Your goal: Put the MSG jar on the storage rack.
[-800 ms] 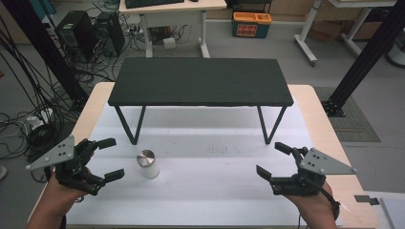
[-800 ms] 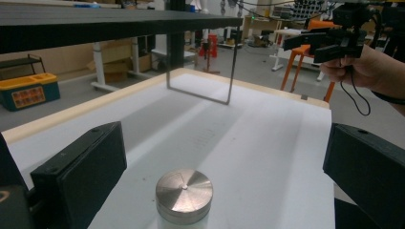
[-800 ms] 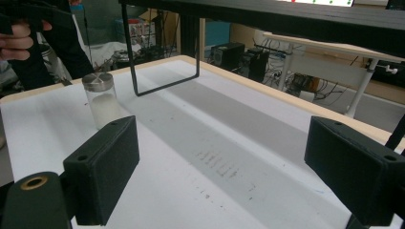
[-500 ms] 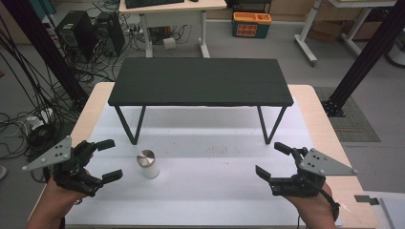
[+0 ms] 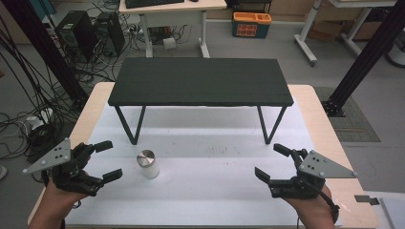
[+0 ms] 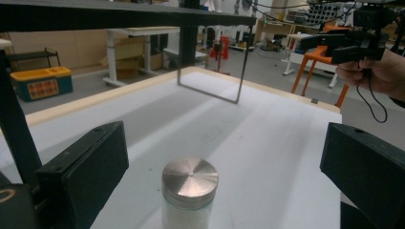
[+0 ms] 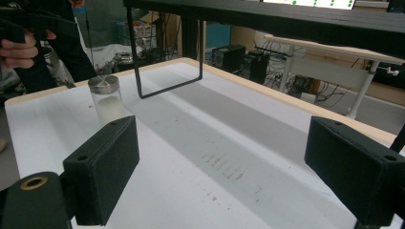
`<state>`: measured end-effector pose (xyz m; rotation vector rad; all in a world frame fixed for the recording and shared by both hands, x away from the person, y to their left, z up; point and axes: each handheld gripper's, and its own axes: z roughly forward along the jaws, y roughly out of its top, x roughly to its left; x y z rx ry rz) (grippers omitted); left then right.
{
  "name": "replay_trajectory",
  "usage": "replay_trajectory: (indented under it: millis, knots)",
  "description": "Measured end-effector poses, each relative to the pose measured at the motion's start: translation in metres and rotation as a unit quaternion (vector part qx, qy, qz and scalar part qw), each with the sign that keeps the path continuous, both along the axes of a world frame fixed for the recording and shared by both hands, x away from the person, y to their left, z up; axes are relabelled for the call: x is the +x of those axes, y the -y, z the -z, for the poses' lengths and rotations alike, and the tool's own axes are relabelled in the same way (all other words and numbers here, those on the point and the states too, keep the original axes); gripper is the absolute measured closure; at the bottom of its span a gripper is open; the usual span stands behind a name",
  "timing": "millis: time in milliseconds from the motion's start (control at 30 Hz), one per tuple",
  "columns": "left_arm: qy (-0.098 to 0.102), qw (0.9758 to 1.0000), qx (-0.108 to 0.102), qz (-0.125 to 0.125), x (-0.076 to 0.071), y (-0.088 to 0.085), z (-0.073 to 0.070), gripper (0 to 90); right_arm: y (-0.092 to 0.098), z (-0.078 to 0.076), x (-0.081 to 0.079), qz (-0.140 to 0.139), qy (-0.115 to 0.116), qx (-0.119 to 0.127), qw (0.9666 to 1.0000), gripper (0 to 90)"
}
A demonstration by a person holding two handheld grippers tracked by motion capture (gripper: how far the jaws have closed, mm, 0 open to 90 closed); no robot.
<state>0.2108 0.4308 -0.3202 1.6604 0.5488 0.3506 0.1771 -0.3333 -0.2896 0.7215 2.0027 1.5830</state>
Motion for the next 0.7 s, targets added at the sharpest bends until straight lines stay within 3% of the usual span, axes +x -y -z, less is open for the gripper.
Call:
replay_trajectory:
  millis: [333,433,533,567,700]
  knots:
    - [0.009,0.9991,-0.004,-0.04,-0.004,0.024,0.041,1.5,-0.001,0.003,-0.004,0.0,-0.005,0.001,1.0,10.6]
    - [0.006,0.9985,0.013,-0.053,-0.004,0.043,0.051,1.5,-0.001,0.005,-0.003,-0.001,-0.008,0.002,1.0,10.5]
    - [0.031,0.9951,0.025,-0.09,-0.013,0.062,0.065,2.3,-0.002,0.008,-0.004,-0.003,-0.008,0.007,0.9999,10.5]
    - [0.033,0.9944,0.024,-0.097,-0.015,0.064,0.067,2.4,-0.003,0.009,-0.005,-0.003,-0.005,0.007,1.0,10.5]
    - [0.029,0.9877,0.012,-0.153,-0.023,0.084,0.078,2.1,-0.004,0.011,-0.006,-0.01,0.001,0.009,0.9999,10.6]
